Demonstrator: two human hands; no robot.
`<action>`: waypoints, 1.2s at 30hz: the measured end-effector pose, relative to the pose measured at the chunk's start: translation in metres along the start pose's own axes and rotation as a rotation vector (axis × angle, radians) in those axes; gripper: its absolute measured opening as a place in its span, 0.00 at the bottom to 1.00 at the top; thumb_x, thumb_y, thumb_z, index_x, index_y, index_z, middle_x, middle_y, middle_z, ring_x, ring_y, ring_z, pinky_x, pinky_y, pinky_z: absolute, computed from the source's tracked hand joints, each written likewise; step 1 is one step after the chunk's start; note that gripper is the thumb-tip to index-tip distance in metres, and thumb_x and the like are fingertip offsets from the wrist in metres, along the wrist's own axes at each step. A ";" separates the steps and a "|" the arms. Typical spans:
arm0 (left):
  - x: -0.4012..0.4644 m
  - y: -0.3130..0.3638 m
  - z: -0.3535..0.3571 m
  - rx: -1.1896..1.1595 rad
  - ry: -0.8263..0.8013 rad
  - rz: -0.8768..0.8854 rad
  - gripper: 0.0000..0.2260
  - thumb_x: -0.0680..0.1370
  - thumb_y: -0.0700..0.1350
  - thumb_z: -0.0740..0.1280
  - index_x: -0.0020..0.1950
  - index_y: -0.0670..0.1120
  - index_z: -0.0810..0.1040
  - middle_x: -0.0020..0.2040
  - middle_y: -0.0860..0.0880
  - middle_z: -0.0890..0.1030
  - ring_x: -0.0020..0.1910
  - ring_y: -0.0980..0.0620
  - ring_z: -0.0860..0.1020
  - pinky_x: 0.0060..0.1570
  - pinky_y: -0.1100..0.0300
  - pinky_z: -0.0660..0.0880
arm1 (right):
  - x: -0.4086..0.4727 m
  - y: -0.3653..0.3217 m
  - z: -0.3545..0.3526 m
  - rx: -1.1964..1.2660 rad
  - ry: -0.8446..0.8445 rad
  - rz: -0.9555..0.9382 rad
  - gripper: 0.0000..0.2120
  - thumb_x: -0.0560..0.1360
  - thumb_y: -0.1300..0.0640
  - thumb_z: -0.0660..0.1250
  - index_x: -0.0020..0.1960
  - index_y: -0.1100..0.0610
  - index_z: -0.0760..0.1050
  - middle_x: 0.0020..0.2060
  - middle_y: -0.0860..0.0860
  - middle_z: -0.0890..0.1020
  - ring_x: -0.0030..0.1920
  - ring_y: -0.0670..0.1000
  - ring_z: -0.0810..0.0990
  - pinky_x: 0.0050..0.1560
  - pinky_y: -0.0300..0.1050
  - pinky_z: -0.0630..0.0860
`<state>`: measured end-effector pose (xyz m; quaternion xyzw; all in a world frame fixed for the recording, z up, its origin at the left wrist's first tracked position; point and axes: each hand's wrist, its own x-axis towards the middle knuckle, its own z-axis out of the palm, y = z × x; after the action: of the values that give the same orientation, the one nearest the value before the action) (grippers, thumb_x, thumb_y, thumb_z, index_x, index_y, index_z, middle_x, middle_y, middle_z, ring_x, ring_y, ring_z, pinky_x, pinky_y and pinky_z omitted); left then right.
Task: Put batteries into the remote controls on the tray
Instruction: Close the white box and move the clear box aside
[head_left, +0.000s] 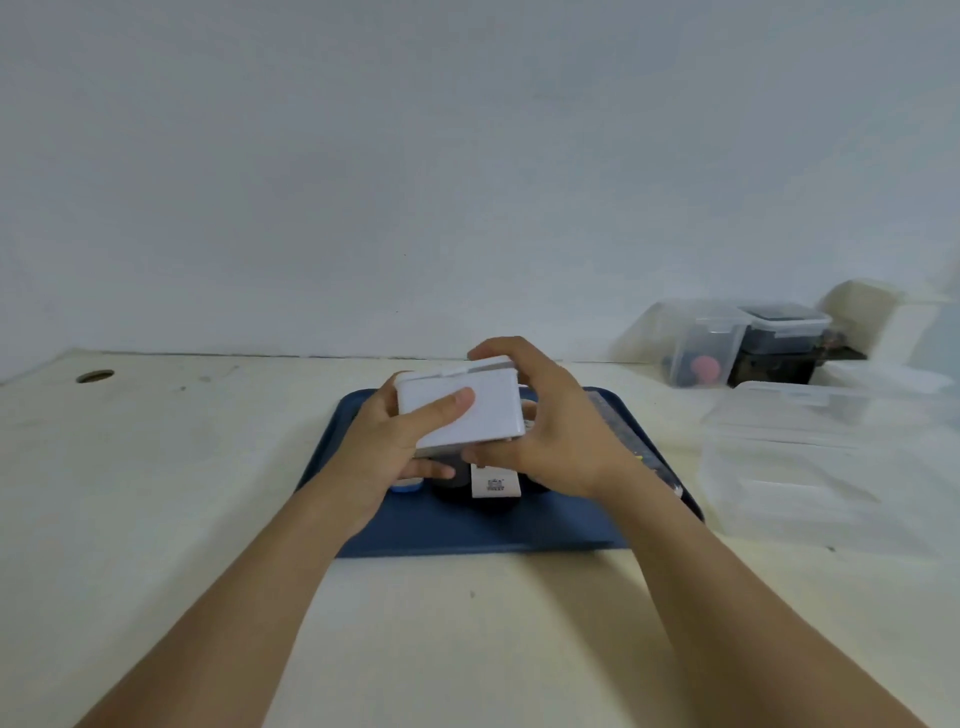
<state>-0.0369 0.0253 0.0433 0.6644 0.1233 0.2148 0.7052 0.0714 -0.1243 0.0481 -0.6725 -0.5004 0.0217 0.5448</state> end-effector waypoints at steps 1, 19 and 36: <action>0.001 0.001 -0.002 0.025 0.000 0.022 0.27 0.64 0.56 0.82 0.59 0.53 0.79 0.54 0.49 0.85 0.48 0.51 0.85 0.41 0.53 0.82 | 0.000 0.000 0.001 0.023 0.010 0.005 0.34 0.62 0.63 0.82 0.63 0.47 0.72 0.55 0.46 0.80 0.55 0.47 0.79 0.51 0.44 0.81; 0.003 -0.007 -0.015 0.460 0.025 0.491 0.30 0.59 0.49 0.85 0.57 0.55 0.77 0.53 0.59 0.81 0.55 0.57 0.79 0.43 0.63 0.79 | 0.004 0.009 0.001 -0.032 0.013 0.033 0.31 0.62 0.63 0.83 0.61 0.50 0.76 0.54 0.44 0.82 0.55 0.42 0.79 0.50 0.42 0.80; -0.007 -0.009 0.000 0.696 0.147 0.712 0.28 0.66 0.40 0.83 0.61 0.51 0.74 0.57 0.52 0.76 0.55 0.53 0.74 0.51 0.59 0.72 | -0.058 -0.053 -0.181 -1.487 0.050 0.578 0.12 0.79 0.58 0.65 0.61 0.57 0.78 0.54 0.56 0.82 0.53 0.60 0.82 0.50 0.52 0.79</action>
<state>-0.0418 0.0221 0.0339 0.8441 0.0028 0.4344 0.3141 0.1120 -0.2982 0.1311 -0.9632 -0.1771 -0.1924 -0.0624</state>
